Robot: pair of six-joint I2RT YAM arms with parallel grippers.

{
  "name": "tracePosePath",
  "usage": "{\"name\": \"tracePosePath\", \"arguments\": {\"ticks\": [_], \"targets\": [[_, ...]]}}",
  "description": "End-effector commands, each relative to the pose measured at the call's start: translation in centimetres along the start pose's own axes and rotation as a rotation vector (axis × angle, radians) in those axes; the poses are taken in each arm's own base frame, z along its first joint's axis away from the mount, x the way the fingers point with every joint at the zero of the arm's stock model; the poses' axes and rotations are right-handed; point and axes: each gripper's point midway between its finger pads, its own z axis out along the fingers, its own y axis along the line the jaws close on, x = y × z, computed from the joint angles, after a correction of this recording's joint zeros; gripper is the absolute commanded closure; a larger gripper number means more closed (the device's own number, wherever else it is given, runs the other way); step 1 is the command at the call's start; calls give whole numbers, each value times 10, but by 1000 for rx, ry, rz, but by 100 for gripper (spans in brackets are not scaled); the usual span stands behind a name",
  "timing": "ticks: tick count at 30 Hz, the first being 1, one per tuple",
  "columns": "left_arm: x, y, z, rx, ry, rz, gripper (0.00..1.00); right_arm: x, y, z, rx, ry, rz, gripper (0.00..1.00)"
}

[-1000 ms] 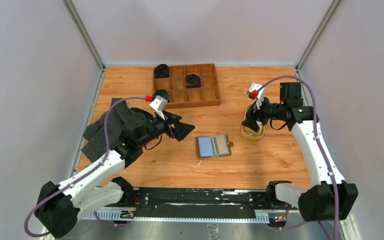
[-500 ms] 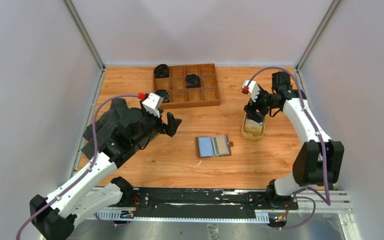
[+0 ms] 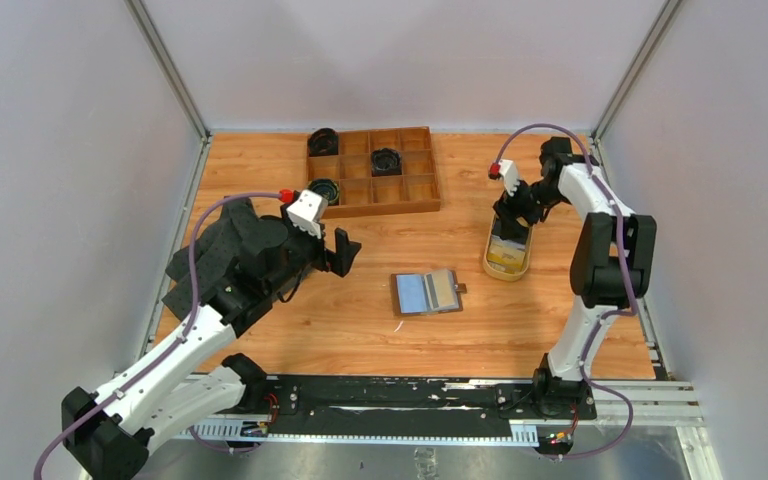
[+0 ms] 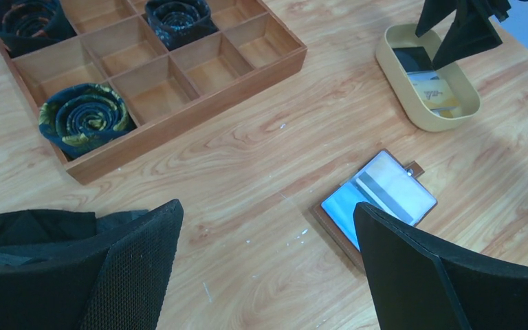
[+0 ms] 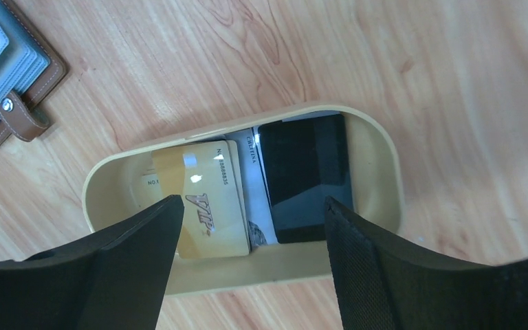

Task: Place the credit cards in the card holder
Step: Pick up the credit card from the storage box.

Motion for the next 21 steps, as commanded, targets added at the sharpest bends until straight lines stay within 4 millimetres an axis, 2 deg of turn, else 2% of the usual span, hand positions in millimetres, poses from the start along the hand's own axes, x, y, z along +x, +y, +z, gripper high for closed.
{"name": "tracePosePath", "arguments": {"ticks": [1, 16, 21], "targets": [[-2, 5, 1, -21, 6, 16, 0, 12, 15, 6, -112, 53, 145, 23], [-3, 6, -4, -27, -20, 11, 0, 25, 31, 20, -223, 89, 209, 28], [-3, 6, -5, -27, -23, 10, 0, 31, 29, 23, -218, 121, 229, 30]]}}
